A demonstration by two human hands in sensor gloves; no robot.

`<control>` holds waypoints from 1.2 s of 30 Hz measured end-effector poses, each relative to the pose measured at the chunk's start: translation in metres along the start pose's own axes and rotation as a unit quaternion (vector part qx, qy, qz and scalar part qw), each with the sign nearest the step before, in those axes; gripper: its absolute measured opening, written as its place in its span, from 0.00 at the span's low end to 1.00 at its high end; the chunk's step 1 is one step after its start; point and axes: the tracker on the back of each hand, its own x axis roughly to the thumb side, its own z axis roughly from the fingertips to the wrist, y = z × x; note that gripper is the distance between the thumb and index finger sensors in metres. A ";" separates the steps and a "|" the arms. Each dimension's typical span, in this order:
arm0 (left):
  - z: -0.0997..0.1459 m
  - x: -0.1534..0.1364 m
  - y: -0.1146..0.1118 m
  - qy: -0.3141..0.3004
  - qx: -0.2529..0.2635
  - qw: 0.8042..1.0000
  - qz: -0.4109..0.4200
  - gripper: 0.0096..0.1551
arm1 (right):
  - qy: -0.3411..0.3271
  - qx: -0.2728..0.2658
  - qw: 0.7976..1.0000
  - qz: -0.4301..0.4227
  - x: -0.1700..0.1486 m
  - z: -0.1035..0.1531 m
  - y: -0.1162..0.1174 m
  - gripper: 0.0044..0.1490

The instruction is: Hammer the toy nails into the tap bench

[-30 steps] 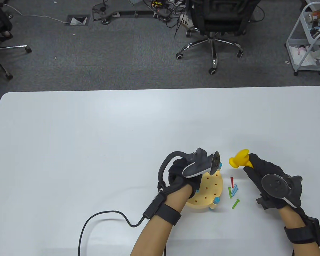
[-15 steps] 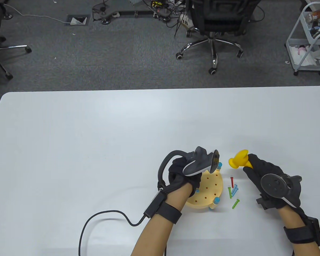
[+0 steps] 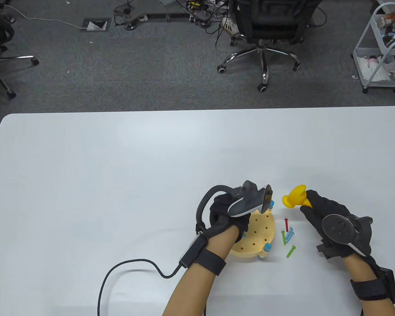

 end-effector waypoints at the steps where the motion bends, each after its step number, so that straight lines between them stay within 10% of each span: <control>1: 0.000 0.000 0.000 0.000 -0.002 1.000 -0.002 0.22 | 0.000 0.001 1.000 0.000 0.000 0.000 0.000 0.41; 23: 0.005 0.001 -0.002 -0.009 -0.029 0.999 -0.027 0.32 | -0.001 0.004 1.000 0.000 0.000 0.000 0.001 0.41; 31: 0.047 -0.042 0.023 -0.021 0.074 0.991 0.105 0.32 | 0.000 0.002 1.000 0.000 0.000 0.000 0.000 0.41; 36: 0.080 -0.070 -0.020 -0.064 0.095 0.974 0.196 0.38 | -0.016 -0.031 0.999 -0.024 0.009 0.002 -0.009 0.41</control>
